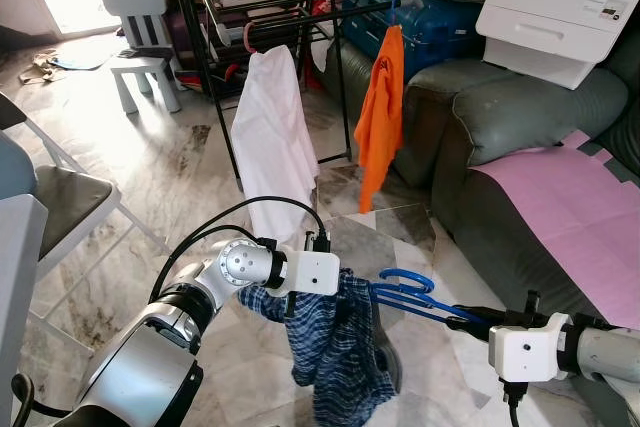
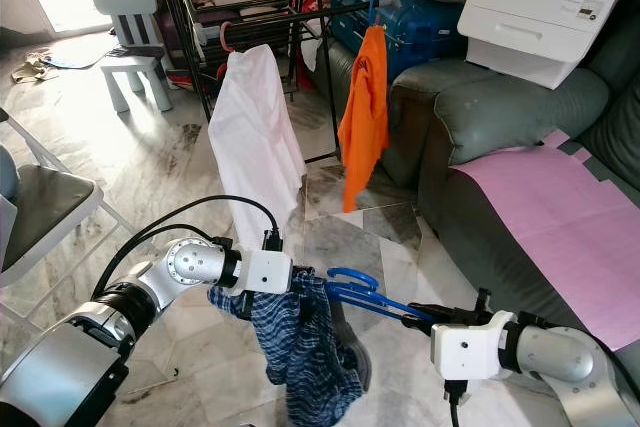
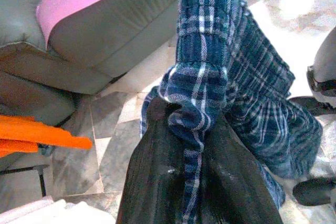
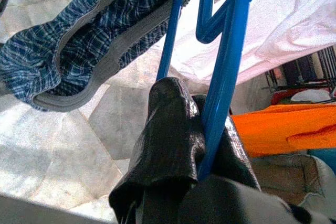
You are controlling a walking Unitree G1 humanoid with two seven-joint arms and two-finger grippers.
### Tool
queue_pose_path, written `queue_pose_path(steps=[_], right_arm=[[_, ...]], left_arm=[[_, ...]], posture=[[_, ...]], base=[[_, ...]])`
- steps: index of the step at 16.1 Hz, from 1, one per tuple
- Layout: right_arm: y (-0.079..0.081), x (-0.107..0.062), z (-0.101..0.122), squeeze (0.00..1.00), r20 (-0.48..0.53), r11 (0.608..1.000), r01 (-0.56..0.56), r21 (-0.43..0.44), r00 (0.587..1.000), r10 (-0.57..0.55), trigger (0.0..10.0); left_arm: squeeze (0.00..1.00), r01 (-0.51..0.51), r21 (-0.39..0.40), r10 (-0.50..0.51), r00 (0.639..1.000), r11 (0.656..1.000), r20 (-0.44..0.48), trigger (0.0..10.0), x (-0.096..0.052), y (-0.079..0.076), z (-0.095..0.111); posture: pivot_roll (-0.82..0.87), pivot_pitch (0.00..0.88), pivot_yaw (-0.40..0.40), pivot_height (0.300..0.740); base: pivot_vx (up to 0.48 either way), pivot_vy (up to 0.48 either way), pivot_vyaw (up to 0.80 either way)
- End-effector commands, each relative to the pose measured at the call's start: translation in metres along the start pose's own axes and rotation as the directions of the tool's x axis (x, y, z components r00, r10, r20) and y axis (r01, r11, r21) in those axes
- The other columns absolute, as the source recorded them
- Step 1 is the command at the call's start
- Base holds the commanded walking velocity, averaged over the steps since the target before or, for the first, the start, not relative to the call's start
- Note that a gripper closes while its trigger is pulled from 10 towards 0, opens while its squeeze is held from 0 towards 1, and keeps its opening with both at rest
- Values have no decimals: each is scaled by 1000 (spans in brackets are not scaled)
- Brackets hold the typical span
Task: Hang hanger
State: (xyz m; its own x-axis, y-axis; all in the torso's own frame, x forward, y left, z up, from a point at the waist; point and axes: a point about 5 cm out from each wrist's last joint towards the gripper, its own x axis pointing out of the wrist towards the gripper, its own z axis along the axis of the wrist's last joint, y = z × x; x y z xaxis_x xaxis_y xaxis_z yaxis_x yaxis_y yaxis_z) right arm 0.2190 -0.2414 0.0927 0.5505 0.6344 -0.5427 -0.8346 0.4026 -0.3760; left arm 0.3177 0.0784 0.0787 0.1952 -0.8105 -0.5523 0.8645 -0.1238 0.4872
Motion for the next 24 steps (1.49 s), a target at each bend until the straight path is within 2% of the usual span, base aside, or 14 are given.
queue_pose_path(steps=[1, 2, 3, 4, 5, 7, 11, 14, 16, 18, 20, 21, 22, 24], right_arm=[[-7, 0, 6, 0, 36, 999, 41, -20, 999, -40, 10000], [-10, 2, 6, 0, 34, 997, 64, -31, 997, -63, 10000], [-11, 3, 4, 90, 27, 997, 70, -26, 997, -69, 10000], [-12, 2, 1, 1000, 9, 997, 70, 10, 998, -70, 10000], [-11, 1, 0, 1000, 1, 998, 50, 34, 999, -50, 10000], [-18, -10, -5, 1000, -107, 998, 49, -44, 993, -53, 10000], [-41, -26, 0, 1000, -136, 984, 150, -100, 977, -163, 10000], [-63, -37, 16, 1000, -79, 939, 294, -179, 947, -312, 10000], [-74, -39, 26, 1000, -16, 895, 405, -188, 910, -415, 10000], [-83, -41, 38, 1000, 81, 836, 532, -135, 847, -526, 10000], [-78, -36, 40, 1000, 119, 813, 579, -54, 812, -571, 10000], [-73, -30, 39, 1000, 127, 809, 587, -16, 804, -581, 10000], [-66, -22, 41, 1000, 151, 783, 619, 64, 769, -621, 10000], [-61, -16, 44, 1000, 175, 745, 648, 161, 724, -667, 10000]], left_arm=[[0, -19, -18, 19, 999, 1000, -33, 0, -6, 6, -4], [0, -38, -34, 37, 999, 999, -36, 0, -8, 9, -5], [0, -54, -47, 52, 998, 997, -42, 0, -9, 11, -6], [0, -74, -62, 70, 996, 995, -55, 0, -11, 12, -8], [0, -85, -67, 81, 995, 994, -60, 0, -12, 13, -9], [0, -204, -186, 193, 978, 961, -76, 0, -15, 18, -14], [0, -233, -196, 213, 970, 953, -117, 0, -15, 15, -20], [0, -261, -197, 225, 956, 945, -187, 0, -15, 12, -27], [0, -298, -246, 251, 946, 922, -205, 0, -17, 12, -31], [0, -337, -285, 282, 935, 897, -217, 0, -17, 12, -34], [0, -385, -313, 334, 920, 868, -205, 0, -17, 18, -31], [0, -436, -359, 392, 900, 825, -192, 0, -19, 24, -29], [0, -498, -424, 475, 864, 757, -166, 0, -24, 33, -27], [0, -476, -461, 491, 866, 749, -95, 0, -23, 36, -20]], posture=[[-8, 0, 51, 740], [-7, 0, 49, 740], [-7, 0, 47, 740], [-8, 0, 47, 740], [-7, 0, 45, 740], [-4, 0, 40, 740], [-11, 0, 39, 740], [-20, 0, 38, 740], [-20, 0, 38, 740], [-28, 0, 46, 740], [-28, 0, 48, 740], [-28, 0, 48, 740], [-32, 0, 49, 740], [-32, 0, 48, 740]], base=[[0, 0, 0], [0, 0, 0], [0, 0, 0], [0, 0, 0], [0, 0, 0], [0, 0, 0], [0, 0, 0], [0, 0, 0], [0, 0, 0], [0, 0, 0], [0, 0, 0], [0, 0, 0], [0, 0, 0], [0, 0, 0]])
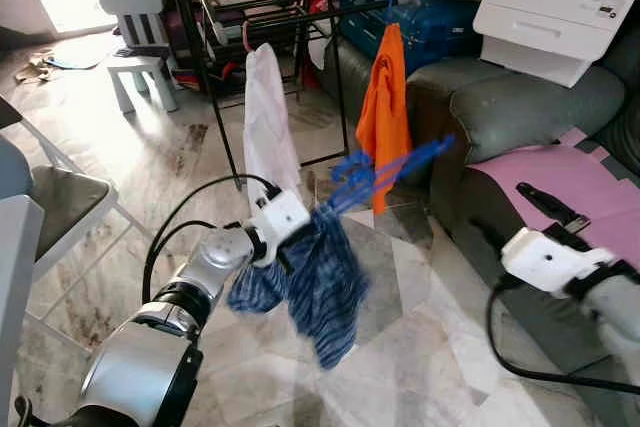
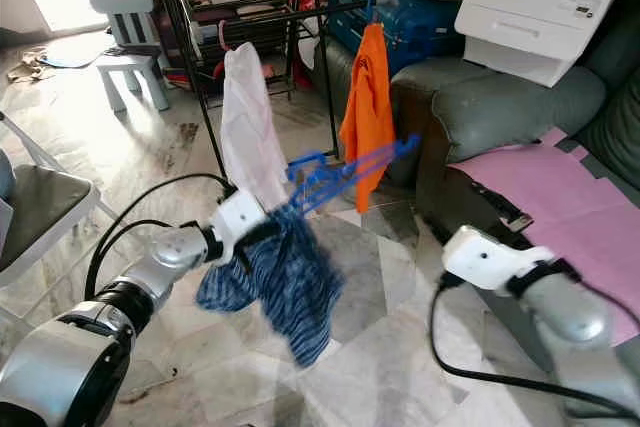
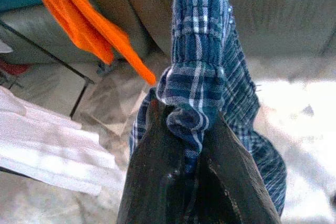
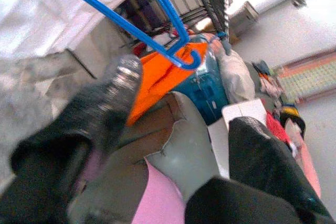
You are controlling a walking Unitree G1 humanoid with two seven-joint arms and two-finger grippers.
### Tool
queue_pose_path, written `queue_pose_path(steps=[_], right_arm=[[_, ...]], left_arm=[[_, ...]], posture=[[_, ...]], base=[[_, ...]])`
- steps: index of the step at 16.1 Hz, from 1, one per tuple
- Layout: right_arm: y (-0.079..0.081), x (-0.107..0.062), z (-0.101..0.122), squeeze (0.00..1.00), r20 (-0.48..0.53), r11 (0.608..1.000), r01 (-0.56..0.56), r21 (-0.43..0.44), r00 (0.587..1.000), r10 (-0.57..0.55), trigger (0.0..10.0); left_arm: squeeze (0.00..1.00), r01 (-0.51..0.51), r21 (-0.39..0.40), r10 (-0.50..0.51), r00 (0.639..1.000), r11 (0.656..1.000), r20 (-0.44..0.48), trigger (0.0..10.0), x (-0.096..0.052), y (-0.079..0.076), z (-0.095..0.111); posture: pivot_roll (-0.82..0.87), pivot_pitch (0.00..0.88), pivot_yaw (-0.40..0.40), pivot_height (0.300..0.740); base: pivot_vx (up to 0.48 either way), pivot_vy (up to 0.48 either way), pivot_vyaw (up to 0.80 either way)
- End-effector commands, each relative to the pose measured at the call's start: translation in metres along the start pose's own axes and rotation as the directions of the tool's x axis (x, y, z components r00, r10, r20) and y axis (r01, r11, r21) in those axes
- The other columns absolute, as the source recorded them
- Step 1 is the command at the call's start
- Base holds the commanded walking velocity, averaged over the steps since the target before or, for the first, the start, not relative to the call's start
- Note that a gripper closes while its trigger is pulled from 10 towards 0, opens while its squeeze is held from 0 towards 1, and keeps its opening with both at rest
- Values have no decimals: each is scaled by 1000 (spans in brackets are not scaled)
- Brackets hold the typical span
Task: Hang hanger
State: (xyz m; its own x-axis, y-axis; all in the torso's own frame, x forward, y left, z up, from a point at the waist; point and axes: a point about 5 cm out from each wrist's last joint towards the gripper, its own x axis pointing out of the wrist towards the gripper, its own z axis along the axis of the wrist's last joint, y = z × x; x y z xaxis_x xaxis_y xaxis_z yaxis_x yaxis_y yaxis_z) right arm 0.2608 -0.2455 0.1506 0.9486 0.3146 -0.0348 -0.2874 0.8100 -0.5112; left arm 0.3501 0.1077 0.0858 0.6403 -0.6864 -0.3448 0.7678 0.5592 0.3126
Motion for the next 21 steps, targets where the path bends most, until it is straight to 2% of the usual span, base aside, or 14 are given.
queue_pose_path(steps=[1, 2, 3, 5, 6, 7, 8, 10, 12, 14, 16, 19, 20, 21], right_arm=[[-1, 0, 5, 1000, 23, 999, 45, 30, 999, -45, 10000], [4, 1, 3, 1000, 24, 995, 70, 77, 997, -72, 10000], [4, 5, -13, 1000, -66, 974, 194, 120, 980, -188, 10000], [7, 7, -32, 1000, -172, 934, 307, 182, 945, -277, 10000], [8, 8, -43, 1000, -241, 891, 368, 266, 920, -308, 10000], [12, 11, -59, 1000, -337, 840, 425, 337, 888, -314, 10000], [17, 15, -65, 1000, -369, 828, 426, 365, 883, -291, 10000], [28, 26, -64, 1000, -366, 827, 385, 410, 900, -238, 10000], [41, 39, -62, 1000, -356, 841, 314, 441, 921, -157, 10000], [49, 44, -57, 1000, -324, 847, 258, 465, 940, -109, 10000], [58, 44, -53, 945, -283, 856, 171, 487, 959, -30, 10000], [74, 41, -48, 867, -219, 857, 42, 513, 972, 83, 10000], [78, 40, -47, 725, -211, 855, 18, 518, 972, 107, 10000], [83, 39, -50, 655, -219, 860, -7, 511, 966, 138, 10000]], left_arm=[[0, 7, 16, -7, 999, 1000, 43, 0, 3, 2, 11], [0, 12, 51, -14, 999, 999, 32, 0, 4, 1, 11], [0, 35, 58, -39, 997, 998, 67, 0, 6, -1, 18], [0, 75, 50, -81, 988, 996, 134, 0, 10, -3, 29], [0, 106, 87, -119, 979, 991, 165, 0, 10, -4, 36], [0, 128, 111, -152, 958, 985, 243, 0, 13, -5, 52], [0, 142, 114, -169, 944, 983, 284, 0, 15, -6, 61], [0, 160, 122, -192, 923, 980, 334, 0, 17, -7, 72], [0, 193, 150, -236, 895, 970, 378, 0, 19, -11, 84], [0, 212, 180, -268, 876, 961, 401, 0, 19, -13, 90], [0, 222, 217, -295, 863, 951, 411, 0, 19, -15, 93], [0, 230, 233, -312, 849, 945, 426, 0, 21, -19, 98], [0, 238, 241, -324, 841, 941, 433, 0, 21, -21, 100], [0, 245, 250, -337, 826, 937, 452, 0, 22, -23, 104]], posture=[[-30, 0, 46, 740], [-30, 0, 46, 740], [-33, 0, 43, 740], [-32, 0, 37, 740], [-31, 0, 36, 740], [-30, 0, 33, 740], [-29, 0, 32, 740], [-29, 0, 30, 740], [-26, 0, 26, 740], [-21, 0, 22, 740], [-25, 0, 26, 740], [-29, 0, 30, 740], [-30, 0, 31, 740], [-31, 0, 32, 740]], base=[[0, 0, 0], [0, 0, 0], [0, 0, 0], [0, 0, 0], [0, 0, 0], [0, 0, 0], [0, 0, 0], [0, 0, 0], [0, 0, 0], [0, 0, 0], [0, 0, 0], [0, 0, 0], [0, 0, 0], [0, 0, 0]])
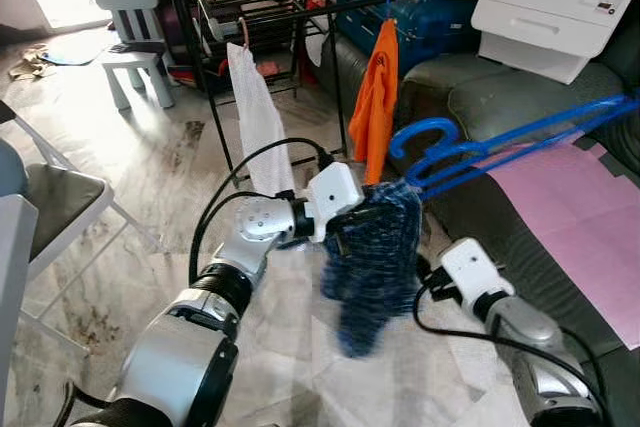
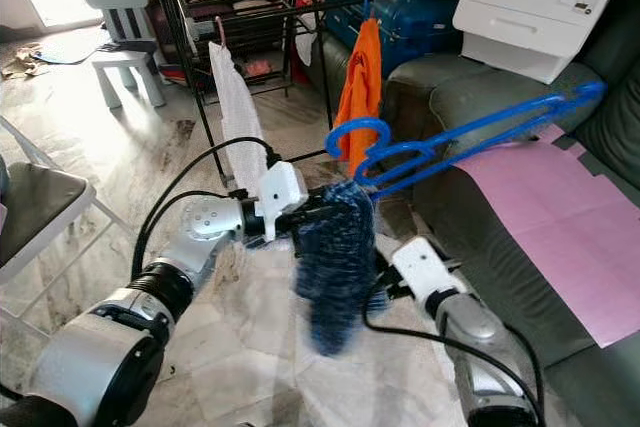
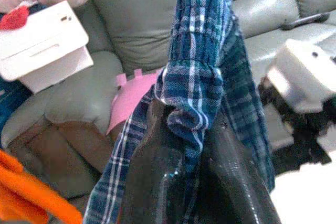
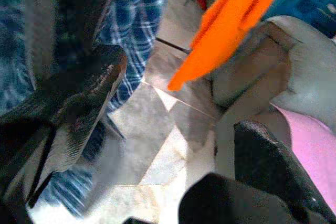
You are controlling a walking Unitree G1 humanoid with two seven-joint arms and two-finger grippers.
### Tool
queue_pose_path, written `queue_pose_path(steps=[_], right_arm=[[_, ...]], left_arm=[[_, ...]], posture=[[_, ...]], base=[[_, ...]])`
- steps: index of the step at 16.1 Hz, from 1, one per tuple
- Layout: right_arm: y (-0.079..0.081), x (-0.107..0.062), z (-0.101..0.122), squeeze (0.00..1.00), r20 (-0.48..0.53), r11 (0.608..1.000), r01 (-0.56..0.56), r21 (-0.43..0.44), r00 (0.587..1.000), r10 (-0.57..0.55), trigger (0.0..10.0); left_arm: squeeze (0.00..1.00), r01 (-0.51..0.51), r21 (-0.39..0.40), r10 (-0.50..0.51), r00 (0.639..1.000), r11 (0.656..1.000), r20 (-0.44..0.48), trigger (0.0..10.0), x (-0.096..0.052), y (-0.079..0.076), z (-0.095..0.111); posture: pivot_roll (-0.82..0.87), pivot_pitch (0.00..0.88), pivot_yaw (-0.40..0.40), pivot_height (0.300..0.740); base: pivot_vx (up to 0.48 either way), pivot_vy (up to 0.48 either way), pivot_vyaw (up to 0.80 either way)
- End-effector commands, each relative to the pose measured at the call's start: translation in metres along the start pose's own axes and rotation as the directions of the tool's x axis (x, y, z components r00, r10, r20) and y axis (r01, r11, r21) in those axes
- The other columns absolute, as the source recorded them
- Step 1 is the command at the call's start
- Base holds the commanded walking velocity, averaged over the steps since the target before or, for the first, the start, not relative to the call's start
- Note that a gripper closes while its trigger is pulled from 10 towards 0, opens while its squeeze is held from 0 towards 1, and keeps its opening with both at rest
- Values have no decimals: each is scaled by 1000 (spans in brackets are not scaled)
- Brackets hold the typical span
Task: Hang hanger
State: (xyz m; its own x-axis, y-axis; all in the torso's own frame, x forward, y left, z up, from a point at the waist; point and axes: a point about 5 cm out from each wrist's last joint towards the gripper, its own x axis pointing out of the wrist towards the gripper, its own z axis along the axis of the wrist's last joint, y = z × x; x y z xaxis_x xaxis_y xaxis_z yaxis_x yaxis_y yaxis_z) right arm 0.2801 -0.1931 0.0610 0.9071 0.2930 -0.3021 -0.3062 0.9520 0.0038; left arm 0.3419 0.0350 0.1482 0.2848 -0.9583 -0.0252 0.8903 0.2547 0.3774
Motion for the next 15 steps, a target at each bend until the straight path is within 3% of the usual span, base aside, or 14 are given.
queue_pose_path(steps=[1, 4, 5, 8, 10, 13, 15], right_arm=[[3, 1, 1, 627, 3, 1000, -24, 6, 1000, 24, 10000], [4, 4, 3, 616, 12, 1000, -21, -22, 1000, 21, 10000], [5, 6, 19, 620, 106, 997, -6, -73, 994, 14, 10000], [10, 2, 51, 624, 280, 995, -10, -98, 959, 37, 10000], [12, -1, 46, 616, 264, 989, -34, -142, 962, 71, 10000], [8, -2, 39, 612, 251, 991, -25, -130, 966, 57, 10000], [14, -5, 41, 616, 267, 989, -53, -135, 960, 87, 10000]], left_arm=[[0, 16, 63, -19, 998, 998, 52, 0, 5, 7, 16], [0, 24, 73, -29, 998, 997, 63, 0, 6, 7, 19], [0, 17, 76, -20, 999, 997, 41, 0, 4, 7, 16], [0, 18, 85, -16, 1000, 996, -17, 0, -3, 5, 5], [0, 16, 65, -15, 1000, 998, -19, 0, -5, 2, 1], [0, 44, 61, -44, 999, 997, 3, 0, -3, 0, 3], [0, 18, 83, -16, 1000, 996, -15, 0, -2, 2, 3]], posture=[[-28, 0, 33, 740], [-23, 0, 33, 740], [-19, 0, 33, 740], [-19, 0, 35, 740], [-24, 0, 37, 740], [-25, 0, 37, 740], [-24, 0, 38, 740]], base=[[0, 0, 0], [0, 0, 0], [0, 0, 0], [0, 0, 0], [0, 0, 0], [0, 0, 0], [0, 0, 0]])
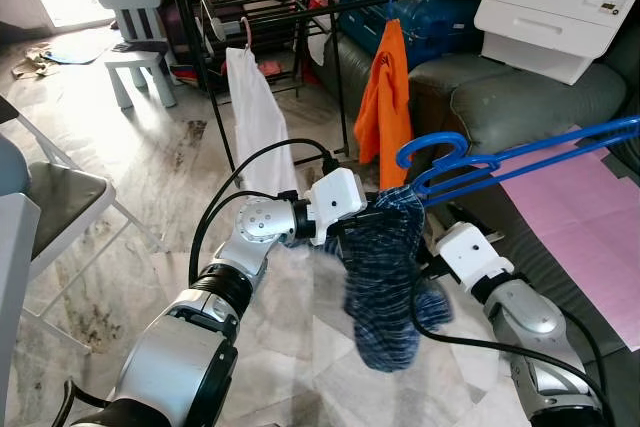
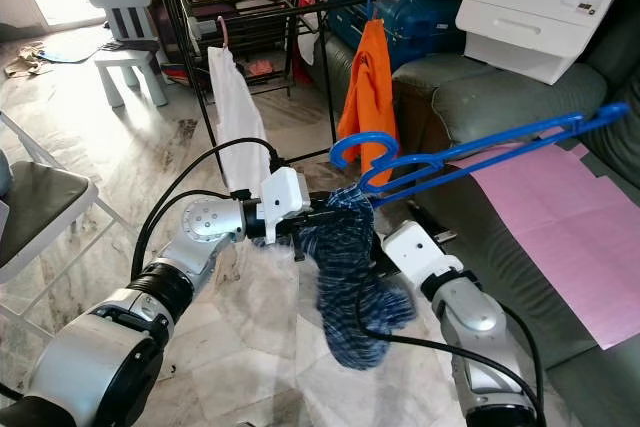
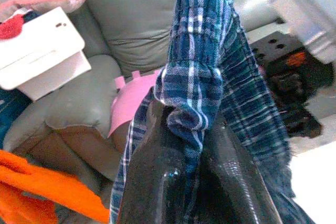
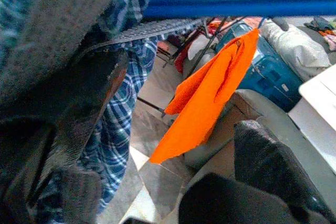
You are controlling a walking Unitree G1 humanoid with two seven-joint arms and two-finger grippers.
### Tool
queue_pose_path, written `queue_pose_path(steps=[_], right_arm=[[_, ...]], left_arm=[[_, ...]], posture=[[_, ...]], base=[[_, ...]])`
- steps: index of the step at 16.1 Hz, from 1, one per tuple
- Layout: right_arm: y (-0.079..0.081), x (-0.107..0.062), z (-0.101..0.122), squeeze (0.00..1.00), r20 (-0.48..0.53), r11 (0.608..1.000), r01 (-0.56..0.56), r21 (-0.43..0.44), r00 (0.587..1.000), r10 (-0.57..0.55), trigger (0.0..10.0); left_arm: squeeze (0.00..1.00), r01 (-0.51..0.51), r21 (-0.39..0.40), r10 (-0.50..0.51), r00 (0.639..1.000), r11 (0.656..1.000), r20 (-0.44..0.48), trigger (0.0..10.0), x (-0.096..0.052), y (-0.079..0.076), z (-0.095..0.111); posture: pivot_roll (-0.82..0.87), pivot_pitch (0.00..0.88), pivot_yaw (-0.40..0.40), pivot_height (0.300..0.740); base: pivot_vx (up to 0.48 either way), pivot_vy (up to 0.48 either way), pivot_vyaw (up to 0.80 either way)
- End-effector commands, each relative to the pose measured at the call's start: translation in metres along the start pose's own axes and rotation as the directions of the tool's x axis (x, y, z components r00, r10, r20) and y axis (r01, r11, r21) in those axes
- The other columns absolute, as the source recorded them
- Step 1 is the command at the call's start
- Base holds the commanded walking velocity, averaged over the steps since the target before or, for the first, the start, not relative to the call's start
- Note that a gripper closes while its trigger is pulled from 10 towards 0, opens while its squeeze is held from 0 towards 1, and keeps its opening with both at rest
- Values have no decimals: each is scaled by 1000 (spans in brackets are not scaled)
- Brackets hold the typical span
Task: Hang hanger
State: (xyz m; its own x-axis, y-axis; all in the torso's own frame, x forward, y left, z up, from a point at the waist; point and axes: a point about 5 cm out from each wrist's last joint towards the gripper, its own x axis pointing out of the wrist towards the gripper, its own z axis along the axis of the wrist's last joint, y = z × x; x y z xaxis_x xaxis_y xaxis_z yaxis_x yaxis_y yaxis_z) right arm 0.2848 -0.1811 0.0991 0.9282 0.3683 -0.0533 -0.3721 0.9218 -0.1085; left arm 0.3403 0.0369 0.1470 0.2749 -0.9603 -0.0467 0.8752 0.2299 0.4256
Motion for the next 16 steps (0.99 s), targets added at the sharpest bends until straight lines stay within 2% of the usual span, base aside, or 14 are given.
queue_pose_path(steps=[1, 3, 4, 5, 6, 8, 12, 14, 16], right_arm=[[5, 0, 5, 612, 33, 1000, -23, -9, 999, 23, 10000], [-6, -4, 9, 616, 46, 991, 81, -105, 996, -77, 10000], [-16, -10, 4, 616, 28, 979, 179, -92, 984, -177, 10000], [-13, -16, -2, 616, 5, 985, 155, -78, 988, -155, 10000], [-7, -28, -18, 616, -71, 992, 108, -69, 991, -113, 10000], [-2, -38, -26, 612, -95, 995, 87, -44, 991, -90, 10000], [-4, -40, -25, 608, -92, 993, 89, -71, 991, -96, 10000], [-13, -36, -15, 608, -44, 984, 140, -107, 988, -146, 10000], [-20, -34, 2, 608, 50, 973, 185, -138, 982, -180, 10000]], left_arm=[[0, -6, 36, 7, 1000, 999, -7, 0, 0, 4, 3], [0, -31, 45, 33, 999, 998, -25, 0, -3, 7, 2], [0, -50, 49, 52, 998, 998, -42, 0, -5, 9, 0], [0, -61, 54, 63, 997, 997, -50, 0, -7, 10, -1], [0, -90, 77, 95, 994, 993, -61, 0, -9, 14, 0], [0, -118, 85, 122, 991, 989, -49, 0, -9, 20, 4], [0, -101, 95, 104, 994, 990, -21, 0, -6, 21, 9], [0, -91, 96, 93, 996, 991, -12, 0, -7, 21, 10], [0, -95, 100, 100, 994, 990, -43, 0, -11, 21, 5]], posture=[[-25, 0, 37, 740], [-22, 0, 35, 740], [-19, 0, 31, 740], [-19, 0, 31, 740], [-21, 0, 33, 740], [-24, 0, 36, 740], [-23, 0, 43, 740], [-17, 0, 44, 740], [-15, 0, 45, 740]], base=[[0, 0, 0], [0, 0, 0], [0, 0, 0], [0, 0, 0], [0, 0, 0], [0, 0, 0], [0, 0, 0], [0, 0, 0], [0, 0, 0]])
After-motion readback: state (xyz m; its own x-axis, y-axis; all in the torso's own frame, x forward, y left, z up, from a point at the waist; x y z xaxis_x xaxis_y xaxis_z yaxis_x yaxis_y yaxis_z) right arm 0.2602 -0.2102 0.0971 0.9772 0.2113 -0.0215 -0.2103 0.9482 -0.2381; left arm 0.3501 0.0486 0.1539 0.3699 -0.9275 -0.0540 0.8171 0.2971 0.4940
